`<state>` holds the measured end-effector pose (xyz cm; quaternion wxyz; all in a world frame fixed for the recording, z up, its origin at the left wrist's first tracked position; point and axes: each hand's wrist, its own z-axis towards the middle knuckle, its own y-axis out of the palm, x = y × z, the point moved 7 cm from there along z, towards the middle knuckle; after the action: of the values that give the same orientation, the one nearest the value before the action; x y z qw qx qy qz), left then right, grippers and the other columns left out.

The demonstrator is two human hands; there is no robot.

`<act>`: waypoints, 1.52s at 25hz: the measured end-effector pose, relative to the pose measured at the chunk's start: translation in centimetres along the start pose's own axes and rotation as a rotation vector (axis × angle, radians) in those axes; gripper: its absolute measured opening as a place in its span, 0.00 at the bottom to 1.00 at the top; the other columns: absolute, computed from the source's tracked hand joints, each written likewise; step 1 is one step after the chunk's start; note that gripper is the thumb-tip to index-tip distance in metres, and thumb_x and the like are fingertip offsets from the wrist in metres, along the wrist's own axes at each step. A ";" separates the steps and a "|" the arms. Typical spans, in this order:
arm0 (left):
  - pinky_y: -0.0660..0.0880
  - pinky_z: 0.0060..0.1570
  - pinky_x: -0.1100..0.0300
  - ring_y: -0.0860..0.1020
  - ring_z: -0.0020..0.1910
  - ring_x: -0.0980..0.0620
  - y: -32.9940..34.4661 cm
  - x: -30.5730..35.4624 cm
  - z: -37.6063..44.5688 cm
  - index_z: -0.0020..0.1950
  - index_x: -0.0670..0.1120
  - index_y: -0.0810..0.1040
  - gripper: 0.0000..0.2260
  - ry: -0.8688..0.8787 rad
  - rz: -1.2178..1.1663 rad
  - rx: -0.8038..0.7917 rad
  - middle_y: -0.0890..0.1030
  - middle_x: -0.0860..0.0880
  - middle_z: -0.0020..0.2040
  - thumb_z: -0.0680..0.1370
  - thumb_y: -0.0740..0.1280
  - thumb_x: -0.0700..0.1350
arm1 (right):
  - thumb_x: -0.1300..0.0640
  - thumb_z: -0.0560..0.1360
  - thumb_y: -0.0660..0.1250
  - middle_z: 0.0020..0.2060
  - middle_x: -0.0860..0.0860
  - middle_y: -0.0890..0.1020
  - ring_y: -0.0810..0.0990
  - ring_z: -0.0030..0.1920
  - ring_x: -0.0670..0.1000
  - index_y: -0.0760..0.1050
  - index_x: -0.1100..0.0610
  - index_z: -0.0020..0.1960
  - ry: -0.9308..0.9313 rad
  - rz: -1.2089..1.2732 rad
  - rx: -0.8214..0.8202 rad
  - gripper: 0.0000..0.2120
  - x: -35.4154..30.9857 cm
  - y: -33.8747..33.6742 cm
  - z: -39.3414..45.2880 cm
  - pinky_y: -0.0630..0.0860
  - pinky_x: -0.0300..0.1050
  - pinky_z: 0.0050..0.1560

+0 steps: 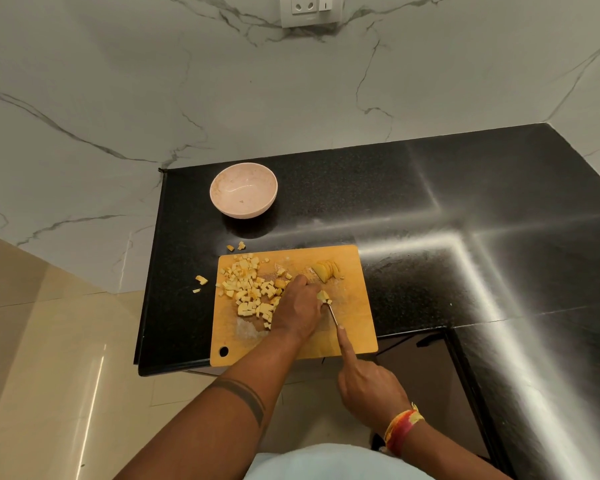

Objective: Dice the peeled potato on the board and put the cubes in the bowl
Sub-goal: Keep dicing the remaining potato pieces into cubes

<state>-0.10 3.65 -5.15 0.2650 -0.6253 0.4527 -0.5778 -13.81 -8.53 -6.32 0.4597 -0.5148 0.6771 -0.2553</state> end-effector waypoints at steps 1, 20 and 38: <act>0.72 0.66 0.53 0.72 0.66 0.47 0.0 0.0 -0.1 0.72 0.46 0.75 0.18 0.004 -0.005 0.000 0.73 0.47 0.64 0.82 0.67 0.45 | 0.52 0.80 0.52 0.37 0.50 0.82 0.79 0.33 0.52 0.24 0.44 0.78 0.002 0.017 0.011 0.40 0.1 -0.3 0.0 0.80 0.51 0.37; 0.73 0.62 0.52 0.72 0.65 0.45 -0.4 -0.4 -0.3 0.68 0.46 0.76 0.14 -0.077 -0.005 -0.001 0.73 0.46 0.64 0.82 0.64 0.45 | 0.51 0.82 0.53 0.39 0.53 0.81 0.75 0.32 0.54 0.28 0.46 0.80 0.001 0.018 0.005 0.39 -1.8 -0.8 1.5 0.73 0.49 0.35; 0.76 0.58 0.51 0.74 0.61 0.46 -1.0 -1.1 -0.9 0.65 0.48 0.78 0.12 -0.069 0.020 0.043 0.76 0.48 0.60 0.83 0.62 0.48 | 0.49 0.84 0.50 0.41 0.55 0.80 0.74 0.34 0.55 0.35 0.47 0.82 -0.001 0.022 0.021 0.33 -3.7 -2.4 4.5 0.69 0.48 0.36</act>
<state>-0.59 5.26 -4.66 0.2997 -0.6344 0.4368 -0.5629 -8.56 -5.35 -5.04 0.4679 -0.5028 0.6798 -0.2571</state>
